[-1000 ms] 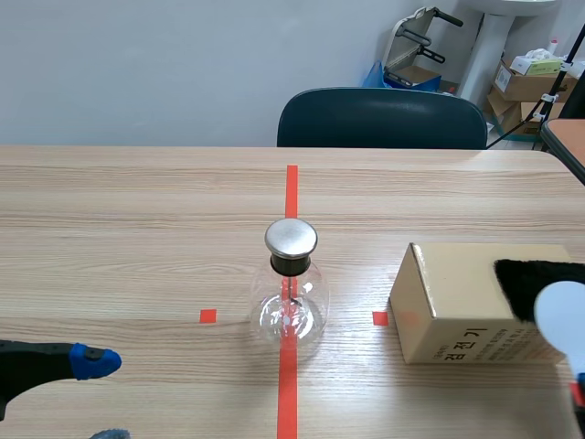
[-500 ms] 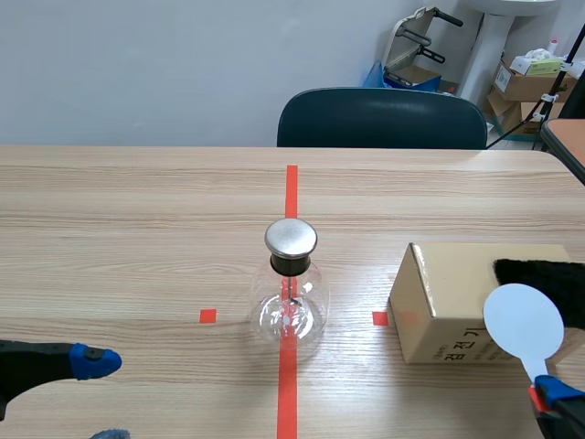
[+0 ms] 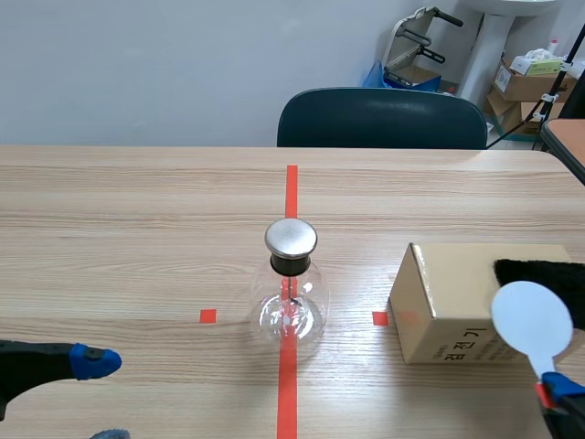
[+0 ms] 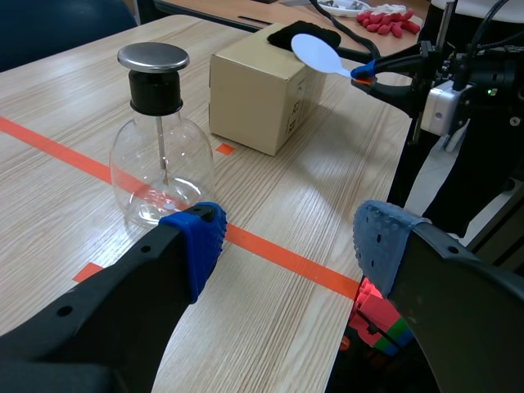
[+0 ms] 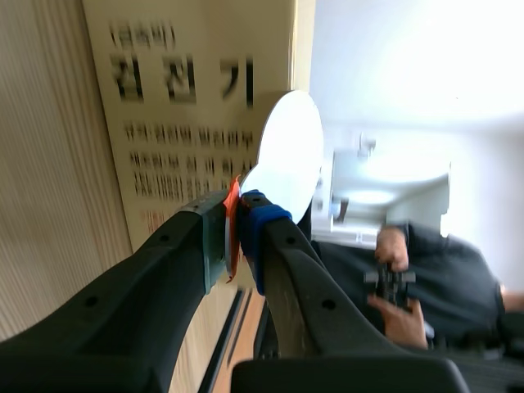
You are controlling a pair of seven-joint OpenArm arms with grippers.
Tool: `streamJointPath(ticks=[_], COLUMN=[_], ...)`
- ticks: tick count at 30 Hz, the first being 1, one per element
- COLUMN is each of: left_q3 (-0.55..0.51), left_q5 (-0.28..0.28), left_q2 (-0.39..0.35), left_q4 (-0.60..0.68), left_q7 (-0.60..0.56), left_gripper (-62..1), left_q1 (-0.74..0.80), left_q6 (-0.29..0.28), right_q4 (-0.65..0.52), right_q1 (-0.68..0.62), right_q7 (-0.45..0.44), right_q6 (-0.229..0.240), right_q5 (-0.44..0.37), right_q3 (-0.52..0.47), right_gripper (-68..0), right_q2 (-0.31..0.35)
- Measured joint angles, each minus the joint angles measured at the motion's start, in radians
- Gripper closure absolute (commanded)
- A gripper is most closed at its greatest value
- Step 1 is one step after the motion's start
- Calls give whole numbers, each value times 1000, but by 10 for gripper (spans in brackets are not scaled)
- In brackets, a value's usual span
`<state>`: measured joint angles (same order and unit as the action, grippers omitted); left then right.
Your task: Do the electroscope experiment
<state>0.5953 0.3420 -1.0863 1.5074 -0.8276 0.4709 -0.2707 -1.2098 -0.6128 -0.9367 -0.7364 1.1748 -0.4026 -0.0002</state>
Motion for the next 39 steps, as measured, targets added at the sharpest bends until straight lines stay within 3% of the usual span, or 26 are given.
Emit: streamJointPath(ticks=[3,7,10,13,17,20,22,26,28,31,36,39], left_q3=[0,0,0,0,0,0,0,0,0,0,0,0], left_q5=[0,0,0,0,0,0,0,0,0,0,0,0], left_q2=[0,0,0,0,0,0,0,0,0,0,0,0], left_q4=[0,0,0,0,0,0,0,0,0,0,0,0], left_q7=[0,0,0,0,0,0,0,0,0,0,0,0], left_gripper=[-364,-364,-364,-364,-364,-364,-364,-364,-364,-364,-364,-364], left_q1=[0,0,0,0,0,0,0,0,0,0,0,0], left_q6=[0,0,0,0,0,0,0,0,0,0,0,0], right_q4=[0,0,-1,-1,-1,-2,-2,-3,-3,-3,-15,-15], right_q1=[0,0,0,0,0,0,0,0,0,0,0,0], right_q7=[38,284,390,321,63,12,68,320,389,342,32,-15], right_q6=[0,0,2,3,3,3,3,3,3,3,2,3], right_q5=[0,-17,-21,-24,-12,-12,-12,-23,-24,-23,-11,-8], right_q3=[0,3,3,3,-1,0,0,3,3,3,0,1], right_gripper=[-17,-17,-17,-17,-17,-17,-17,-17,-17,-17,-17,-17], right_q2=[0,0,0,1,0,0,0,0,0,0,0,0])
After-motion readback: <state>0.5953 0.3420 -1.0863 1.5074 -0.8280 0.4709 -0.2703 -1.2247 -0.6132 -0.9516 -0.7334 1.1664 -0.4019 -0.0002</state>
